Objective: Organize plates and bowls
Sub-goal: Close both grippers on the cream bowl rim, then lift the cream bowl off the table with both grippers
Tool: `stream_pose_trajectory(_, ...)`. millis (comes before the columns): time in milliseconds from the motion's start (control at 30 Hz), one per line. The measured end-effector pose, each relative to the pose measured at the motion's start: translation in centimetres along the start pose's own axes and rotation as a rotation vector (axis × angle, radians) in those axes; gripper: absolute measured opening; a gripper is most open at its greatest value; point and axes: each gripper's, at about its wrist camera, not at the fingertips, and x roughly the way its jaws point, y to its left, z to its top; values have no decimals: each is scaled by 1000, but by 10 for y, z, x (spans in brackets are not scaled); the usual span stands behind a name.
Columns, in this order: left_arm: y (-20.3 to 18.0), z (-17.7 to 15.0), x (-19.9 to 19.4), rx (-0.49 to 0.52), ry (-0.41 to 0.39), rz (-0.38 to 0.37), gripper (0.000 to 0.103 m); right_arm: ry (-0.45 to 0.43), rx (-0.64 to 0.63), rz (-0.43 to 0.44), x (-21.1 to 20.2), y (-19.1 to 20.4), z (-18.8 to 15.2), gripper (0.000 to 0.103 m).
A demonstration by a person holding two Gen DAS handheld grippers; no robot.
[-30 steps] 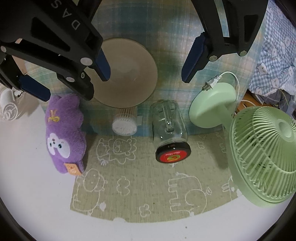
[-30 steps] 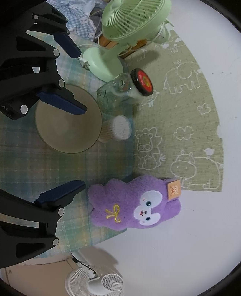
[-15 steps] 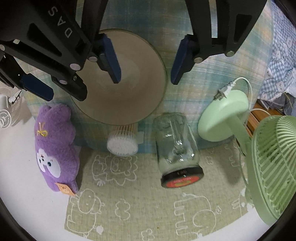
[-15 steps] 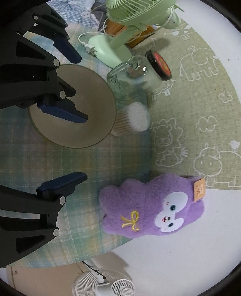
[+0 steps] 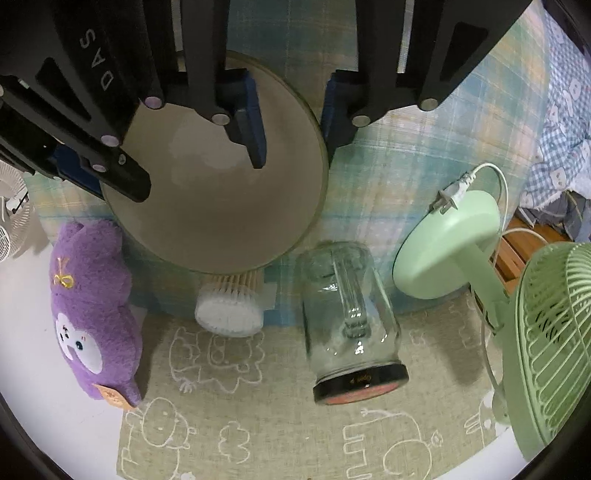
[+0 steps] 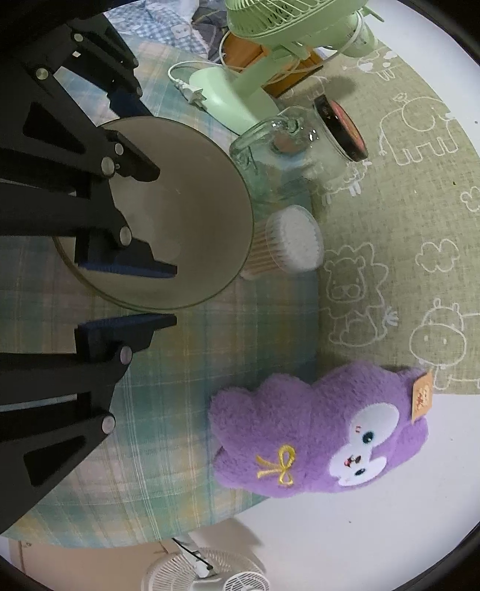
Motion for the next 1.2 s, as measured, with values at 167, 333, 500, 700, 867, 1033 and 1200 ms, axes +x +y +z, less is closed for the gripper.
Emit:
stream_pose_trajectory(167,1,-2,1,1,-7,16,18,-6,-1,-18,1,2,0,18)
stream_pose_trajectory(333,2,-1,0,2,10,18,17,4,2,-15,0,2,0,18)
stream_pose_trajectory(500,4,-4,-3,-7,26,9,17,11,8,-14,-3,1,-2,18)
stream_pose_trajectory(700,2,-10,-13,11,28,11,17,25,20,-15,-12,-1,-12,18)
stream_pose_trajectory(867,0,-15,-27,21,20,5,17,22,25,-22,-27,0,-19,18)
stream_pose_trajectory(1033,2,-18,-43,16,7,-1,17,8,25,-26,-45,4,-22,18)
stream_pose_trajectory(1200,5,-21,-59,16,-2,-6,17,-4,26,-27,-65,8,-26,18)
